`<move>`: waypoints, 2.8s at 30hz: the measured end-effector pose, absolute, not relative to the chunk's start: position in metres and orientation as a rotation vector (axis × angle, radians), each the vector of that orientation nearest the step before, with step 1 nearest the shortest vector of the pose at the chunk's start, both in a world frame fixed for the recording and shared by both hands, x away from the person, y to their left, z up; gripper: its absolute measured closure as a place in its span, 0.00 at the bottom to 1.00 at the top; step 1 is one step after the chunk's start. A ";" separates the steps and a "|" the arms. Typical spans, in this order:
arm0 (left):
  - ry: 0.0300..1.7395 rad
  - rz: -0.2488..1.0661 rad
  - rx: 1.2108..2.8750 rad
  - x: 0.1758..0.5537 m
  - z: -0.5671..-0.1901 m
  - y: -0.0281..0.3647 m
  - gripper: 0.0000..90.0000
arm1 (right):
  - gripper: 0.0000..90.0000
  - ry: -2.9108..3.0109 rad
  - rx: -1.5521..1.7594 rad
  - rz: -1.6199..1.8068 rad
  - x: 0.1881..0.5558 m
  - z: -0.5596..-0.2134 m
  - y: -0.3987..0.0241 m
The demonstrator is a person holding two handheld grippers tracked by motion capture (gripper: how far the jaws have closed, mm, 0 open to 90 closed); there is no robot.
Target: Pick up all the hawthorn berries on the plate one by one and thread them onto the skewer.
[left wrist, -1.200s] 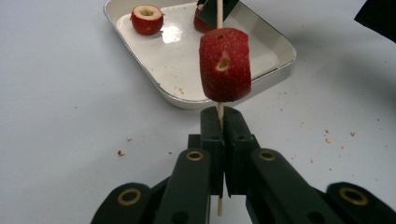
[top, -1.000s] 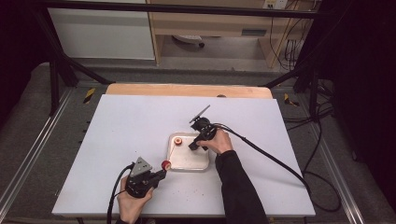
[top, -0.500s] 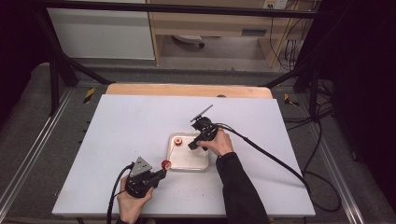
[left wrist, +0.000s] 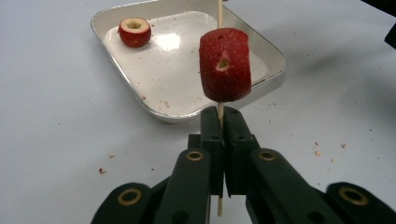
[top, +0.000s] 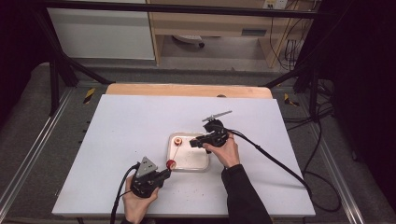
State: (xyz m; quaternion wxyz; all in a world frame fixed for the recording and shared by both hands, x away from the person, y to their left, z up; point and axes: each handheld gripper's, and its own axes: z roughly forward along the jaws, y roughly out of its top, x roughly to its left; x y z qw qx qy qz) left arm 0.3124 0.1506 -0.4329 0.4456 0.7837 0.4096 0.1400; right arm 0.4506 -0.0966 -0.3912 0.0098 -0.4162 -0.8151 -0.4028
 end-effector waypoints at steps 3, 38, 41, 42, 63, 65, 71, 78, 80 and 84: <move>1.006 0.346 1.937 0.312 -0.432 0.146 0.98 | 0.67 -2.481 -1.333 -1.346 0.444 -0.392 -0.104; 1.058 0.318 1.877 0.310 -0.433 0.110 0.98 | 0.67 -1.965 -1.484 -1.984 0.408 -0.399 -0.122; 1.066 0.308 1.864 0.311 -0.433 0.107 0.98 | 0.67 -1.931 -1.490 -2.022 0.407 -0.396 -0.122; 1.073 0.301 1.859 0.311 -0.433 0.106 0.98 | 0.67 -1.915 -1.490 -2.035 0.407 -0.396 -0.122; 1.095 0.254 1.815 0.314 -0.433 0.097 0.98 | 0.67 -1.863 -1.464 -2.121 0.402 -0.398 -0.118; 1.097 0.254 1.808 0.314 -0.432 0.098 0.98 | 0.67 -1.857 -1.460 -2.123 0.401 -0.398 -0.118; 1.098 0.250 1.813 0.315 -0.433 0.097 0.98 | 0.67 -1.863 -1.454 -2.122 0.401 -0.399 -0.118; 1.099 0.249 1.813 0.315 -0.432 0.096 0.98 | 0.67 -1.858 -1.458 -2.119 0.402 -0.398 -0.118; 1.103 0.244 1.817 0.316 -0.433 0.096 0.98 | 0.67 -1.860 -1.457 -2.114 0.401 -0.398 -0.118; 1.098 0.245 1.811 0.316 -0.433 0.095 0.98 | 0.67 -1.857 -1.454 -2.115 0.401 -0.398 -0.118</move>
